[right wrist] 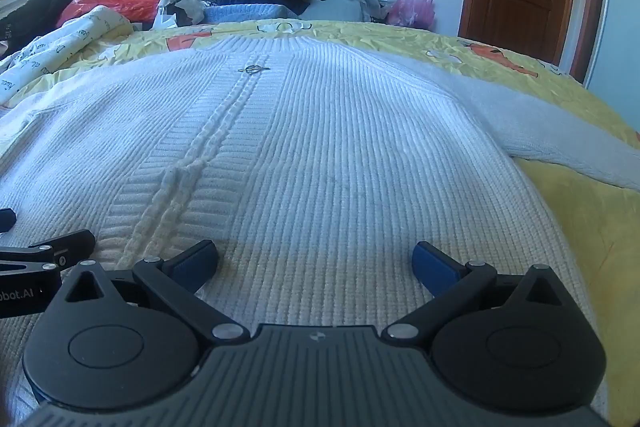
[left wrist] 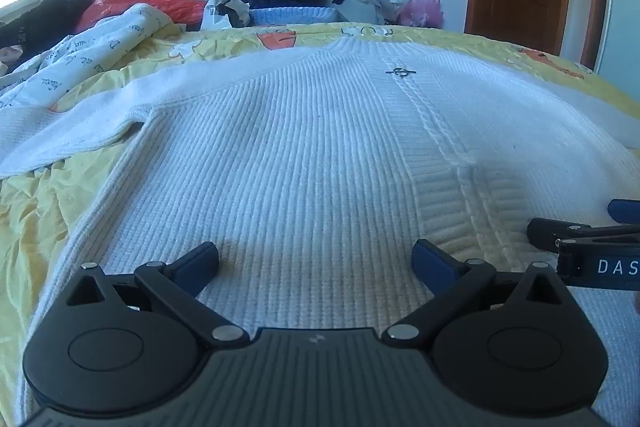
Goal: Fold small clothes
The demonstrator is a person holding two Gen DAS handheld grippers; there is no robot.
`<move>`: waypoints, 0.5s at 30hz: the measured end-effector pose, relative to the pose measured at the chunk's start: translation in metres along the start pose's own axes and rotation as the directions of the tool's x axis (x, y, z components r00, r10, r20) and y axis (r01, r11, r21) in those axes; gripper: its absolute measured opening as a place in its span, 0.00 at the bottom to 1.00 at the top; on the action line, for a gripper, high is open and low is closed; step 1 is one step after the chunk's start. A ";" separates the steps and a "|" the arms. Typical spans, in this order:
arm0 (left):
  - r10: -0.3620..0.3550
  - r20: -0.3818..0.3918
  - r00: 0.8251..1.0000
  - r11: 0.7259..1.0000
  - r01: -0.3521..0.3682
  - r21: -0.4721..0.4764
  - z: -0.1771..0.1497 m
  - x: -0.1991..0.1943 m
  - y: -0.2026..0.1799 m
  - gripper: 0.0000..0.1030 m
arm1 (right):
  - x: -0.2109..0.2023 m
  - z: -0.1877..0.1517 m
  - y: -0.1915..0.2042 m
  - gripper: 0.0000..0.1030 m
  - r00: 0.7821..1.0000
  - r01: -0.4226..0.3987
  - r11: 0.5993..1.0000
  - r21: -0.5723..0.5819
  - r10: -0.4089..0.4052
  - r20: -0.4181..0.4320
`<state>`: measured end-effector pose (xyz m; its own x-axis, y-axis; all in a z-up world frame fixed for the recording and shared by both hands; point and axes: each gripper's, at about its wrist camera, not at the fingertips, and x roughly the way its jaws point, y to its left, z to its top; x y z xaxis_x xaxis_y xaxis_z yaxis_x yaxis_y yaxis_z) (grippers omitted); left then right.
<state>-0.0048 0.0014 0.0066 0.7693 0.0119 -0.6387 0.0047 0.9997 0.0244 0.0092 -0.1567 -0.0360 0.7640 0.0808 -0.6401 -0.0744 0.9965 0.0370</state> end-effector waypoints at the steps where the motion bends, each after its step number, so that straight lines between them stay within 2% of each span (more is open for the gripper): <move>1: 0.002 0.000 1.000 1.000 -0.002 0.002 -0.001 0.000 0.001 1.00 | 0.000 0.000 0.000 1.00 1.000 0.000 1.000 0.000 0.000 0.000; 15: 0.009 -0.010 1.000 1.000 -0.009 -0.003 0.000 0.006 -0.003 1.00 | 0.000 0.000 0.000 1.00 1.000 -0.001 1.000 0.001 0.001 0.001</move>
<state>-0.0001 -0.0019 0.0024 0.7631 0.0209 -0.6460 -0.0037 0.9996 0.0281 0.0092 -0.1569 -0.0358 0.7643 0.0817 -0.6396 -0.0744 0.9965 0.0384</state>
